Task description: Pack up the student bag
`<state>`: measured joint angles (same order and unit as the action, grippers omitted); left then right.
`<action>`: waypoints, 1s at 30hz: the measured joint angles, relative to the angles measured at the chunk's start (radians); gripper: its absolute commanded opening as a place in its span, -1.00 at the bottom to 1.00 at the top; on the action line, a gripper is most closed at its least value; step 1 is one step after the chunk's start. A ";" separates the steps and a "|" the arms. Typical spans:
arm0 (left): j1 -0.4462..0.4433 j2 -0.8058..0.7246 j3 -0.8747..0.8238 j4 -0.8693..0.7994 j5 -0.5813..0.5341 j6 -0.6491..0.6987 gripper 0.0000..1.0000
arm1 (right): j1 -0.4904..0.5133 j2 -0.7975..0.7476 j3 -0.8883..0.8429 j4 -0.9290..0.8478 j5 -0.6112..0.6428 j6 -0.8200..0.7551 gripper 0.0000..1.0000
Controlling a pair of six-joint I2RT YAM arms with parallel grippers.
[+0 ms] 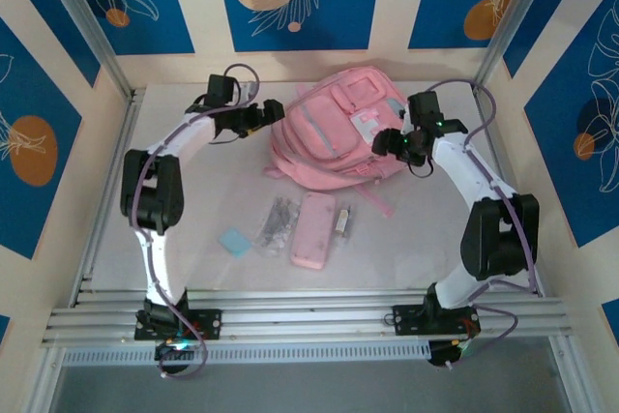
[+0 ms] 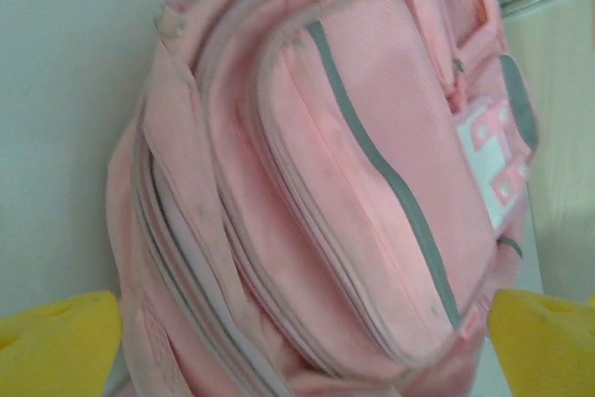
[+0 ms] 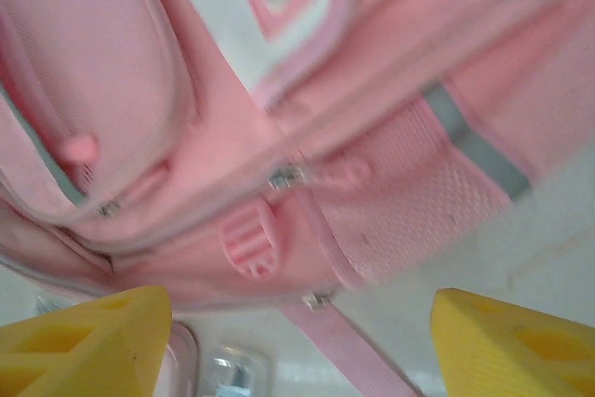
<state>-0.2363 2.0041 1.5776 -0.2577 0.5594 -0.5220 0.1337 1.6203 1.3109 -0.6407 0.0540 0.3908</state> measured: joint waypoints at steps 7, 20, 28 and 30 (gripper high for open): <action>-0.061 -0.228 -0.293 0.132 0.009 -0.060 0.96 | 0.011 0.193 0.095 0.098 -0.069 0.002 0.54; -0.194 -0.309 -0.469 0.256 0.013 -0.153 0.95 | 0.021 0.312 0.106 0.140 -0.080 -0.040 0.67; -0.246 -0.300 -0.451 0.286 -0.042 -0.165 0.93 | 0.110 0.227 -0.002 0.163 -0.174 0.043 0.66; -0.247 -0.300 -0.451 0.290 -0.066 -0.172 0.93 | 0.134 0.206 -0.018 0.159 -0.203 0.065 0.66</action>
<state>-0.4831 1.7042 1.1271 0.0319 0.4938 -0.6945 0.2672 1.8267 1.2926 -0.4820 -0.1493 0.4557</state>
